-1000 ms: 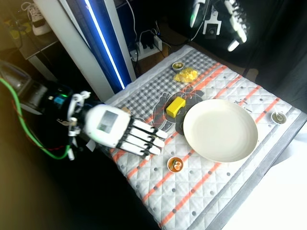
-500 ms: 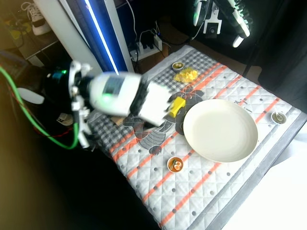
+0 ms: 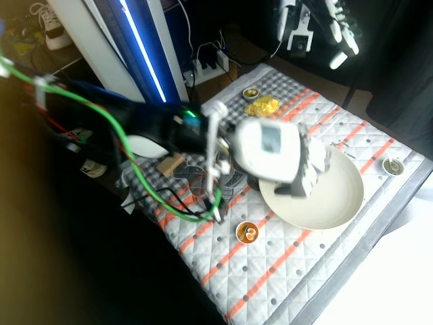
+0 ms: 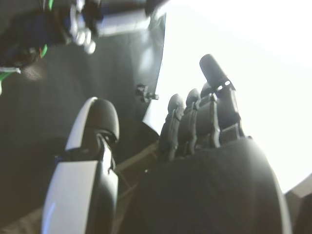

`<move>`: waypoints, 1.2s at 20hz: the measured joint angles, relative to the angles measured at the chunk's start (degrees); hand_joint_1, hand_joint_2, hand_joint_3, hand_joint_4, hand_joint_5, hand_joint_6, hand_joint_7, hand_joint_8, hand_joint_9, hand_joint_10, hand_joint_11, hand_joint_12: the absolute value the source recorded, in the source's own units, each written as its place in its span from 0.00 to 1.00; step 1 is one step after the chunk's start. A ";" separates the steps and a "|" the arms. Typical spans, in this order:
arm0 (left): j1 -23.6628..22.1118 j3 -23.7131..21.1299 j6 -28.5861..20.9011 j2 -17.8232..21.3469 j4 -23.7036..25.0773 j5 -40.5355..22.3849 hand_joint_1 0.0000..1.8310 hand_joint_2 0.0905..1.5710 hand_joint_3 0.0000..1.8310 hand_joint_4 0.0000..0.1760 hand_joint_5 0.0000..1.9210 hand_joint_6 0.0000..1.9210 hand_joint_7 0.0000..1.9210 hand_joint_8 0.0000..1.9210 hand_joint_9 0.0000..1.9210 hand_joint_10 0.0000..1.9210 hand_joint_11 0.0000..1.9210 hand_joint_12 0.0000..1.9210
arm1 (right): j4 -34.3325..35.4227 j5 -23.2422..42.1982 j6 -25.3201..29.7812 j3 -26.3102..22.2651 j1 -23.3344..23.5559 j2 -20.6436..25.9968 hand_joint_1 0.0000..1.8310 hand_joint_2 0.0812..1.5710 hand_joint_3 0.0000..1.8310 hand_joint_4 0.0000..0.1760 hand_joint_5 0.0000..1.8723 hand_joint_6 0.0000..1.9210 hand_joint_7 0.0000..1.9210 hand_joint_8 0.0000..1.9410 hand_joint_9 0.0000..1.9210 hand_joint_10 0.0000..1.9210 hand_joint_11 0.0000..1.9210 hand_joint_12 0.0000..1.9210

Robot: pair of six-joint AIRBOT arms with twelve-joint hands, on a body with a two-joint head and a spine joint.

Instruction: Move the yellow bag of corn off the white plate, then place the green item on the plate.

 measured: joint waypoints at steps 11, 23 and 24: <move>0.02 -0.57 -0.15 0.90 -2.16 -0.87 0.35 0.81 0.00 0.00 0.07 0.00 0.03 0.00 0.02 0.00 0.00 0.57 | 0.87 11.98 -6.08 -20.33 1.79 17.38 0.12 0.71 0.00 0.28 0.00 0.00 0.00 0.00 0.00 0.00 0.00 0.00; 4.07 -2.27 -4.02 3.61 -6.88 -14.29 0.33 0.80 0.00 0.55 0.00 0.00 0.00 0.00 0.00 0.00 0.00 0.00 | 2.10 45.97 -6.97 -40.59 -18.25 40.02 0.19 0.72 0.00 0.66 0.00 0.00 0.00 0.00 0.00 0.00 0.00 0.00; 4.07 -2.27 -4.33 3.72 -6.97 -15.19 0.32 0.81 0.00 0.58 0.00 0.00 0.00 0.00 0.00 0.00 0.00 0.00 | 2.29 47.06 -6.97 -41.53 -19.26 41.29 0.22 0.72 0.00 0.54 0.00 0.00 0.00 0.00 0.00 0.00 0.00 0.00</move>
